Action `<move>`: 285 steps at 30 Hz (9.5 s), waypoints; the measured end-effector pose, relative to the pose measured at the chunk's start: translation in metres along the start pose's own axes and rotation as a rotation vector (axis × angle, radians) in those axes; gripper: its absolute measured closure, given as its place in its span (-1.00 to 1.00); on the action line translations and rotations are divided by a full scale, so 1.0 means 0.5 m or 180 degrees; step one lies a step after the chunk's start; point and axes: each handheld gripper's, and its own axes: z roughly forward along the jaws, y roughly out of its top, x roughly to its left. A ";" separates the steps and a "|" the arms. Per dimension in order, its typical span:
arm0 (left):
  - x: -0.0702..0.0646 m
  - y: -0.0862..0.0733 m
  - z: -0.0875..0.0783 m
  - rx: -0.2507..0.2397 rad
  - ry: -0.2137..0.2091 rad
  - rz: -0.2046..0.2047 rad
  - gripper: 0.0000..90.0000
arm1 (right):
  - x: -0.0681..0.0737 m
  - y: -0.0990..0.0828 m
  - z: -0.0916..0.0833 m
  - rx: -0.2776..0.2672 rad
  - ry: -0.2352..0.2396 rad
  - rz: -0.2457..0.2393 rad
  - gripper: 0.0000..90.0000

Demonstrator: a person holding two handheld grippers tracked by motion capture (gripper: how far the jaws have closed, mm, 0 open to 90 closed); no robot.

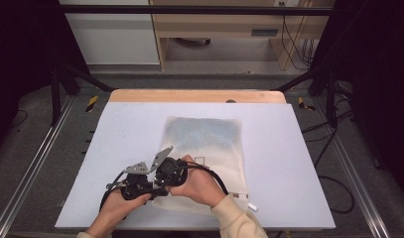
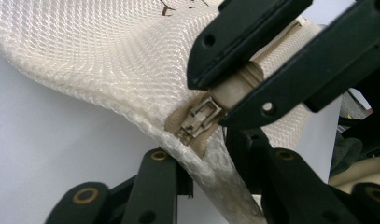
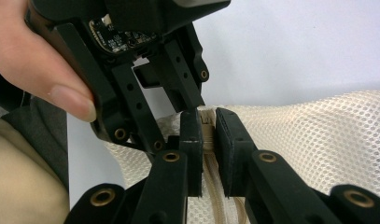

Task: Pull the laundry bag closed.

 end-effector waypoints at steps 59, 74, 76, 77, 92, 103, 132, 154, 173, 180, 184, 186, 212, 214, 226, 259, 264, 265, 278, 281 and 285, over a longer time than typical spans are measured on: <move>0.001 0.005 -0.001 0.0012 0.0054 -0.0027 0.96 | 0.006 -0.021 0.002 0.0107 -0.0045 -0.0195 0.83; 0.000 0.007 -0.006 0.0003 0.0087 0.0007 0.96 | 0.004 -0.035 0.002 0.0250 -0.0140 -0.0257 0.83; 0.001 0.007 -0.007 0.0003 0.0074 0.0003 0.96 | 0.005 -0.035 0.002 0.0246 -0.0142 -0.0261 0.83; 0.001 0.007 -0.007 0.0002 0.0072 0.0004 0.96 | 0.005 -0.035 0.002 0.0246 -0.0142 -0.0261 0.83; -0.004 0.009 -0.006 0.0025 0.0090 0.0054 0.96 | 0.004 -0.039 0.001 0.0309 -0.0151 -0.0282 0.83; -0.006 0.010 -0.007 0.0034 0.0091 0.0086 0.96 | 0.005 -0.042 0.004 0.0336 -0.0158 -0.0306 0.83; -0.011 0.012 -0.006 0.0123 0.0240 0.0198 0.96 | 0.012 -0.037 -0.017 0.0226 -0.0202 -0.0264 0.83; -0.014 0.015 -0.009 0.0086 0.0205 0.0196 0.96 | 0.015 -0.043 0.000 0.0359 -0.0307 -0.0340 0.83; -0.015 0.012 -0.005 0.0153 0.0172 0.0152 0.62 | 0.011 -0.045 -0.002 0.0386 -0.0277 -0.0350 0.83; -0.018 0.015 -0.014 0.0135 0.0254 0.0147 0.80 | 0.011 -0.046 0.001 0.0382 -0.0272 -0.0327 0.83; -0.020 0.017 -0.016 0.0126 0.0265 0.0158 0.85 | 0.012 -0.046 0.004 0.0389 -0.0303 -0.0331 0.83; -0.021 0.018 -0.019 0.0125 0.0256 0.0164 0.86 | 0.013 -0.047 0.006 0.0420 -0.0326 -0.0361 0.83; -0.017 0.020 -0.033 0.0060 0.0215 0.0158 0.89 | 0.004 -0.071 0.021 0.0608 -0.0300 -0.0292 0.83; -0.017 0.019 -0.033 0.0067 0.0208 0.0149 0.89 | 0.004 -0.071 0.019 0.0603 -0.0293 -0.0302 0.83; -0.017 0.018 -0.030 0.0086 0.0196 0.0166 0.89 | 0.001 -0.075 0.015 0.0589 -0.0260 -0.0299 0.83; -0.021 0.014 -0.032 0.0035 0.0157 0.0145 0.89 | -0.008 -0.111 -0.006 0.0648 -0.0269 -0.0157 0.83; -0.021 0.012 -0.030 0.0062 0.0158 0.0164 0.89 | -0.009 -0.127 -0.020 0.0650 -0.0294 -0.0131 0.83; -0.022 0.011 -0.029 0.0067 0.0151 0.0162 0.89 | -0.009 -0.127 -0.020 0.0650 -0.0294 -0.0131 0.83; -0.023 0.009 -0.026 0.0064 0.0117 0.0156 0.89 | -0.014 -0.174 -0.067 0.0594 -0.0384 0.0051 0.83; -0.022 0.007 -0.027 0.0061 0.0124 0.0164 0.89 | -0.017 -0.186 -0.079 0.0595 -0.0418 0.0094 0.83; -0.023 0.006 -0.025 0.0075 0.0132 0.0161 0.89 | -0.021 -0.203 -0.097 0.0590 -0.0474 0.0147 0.83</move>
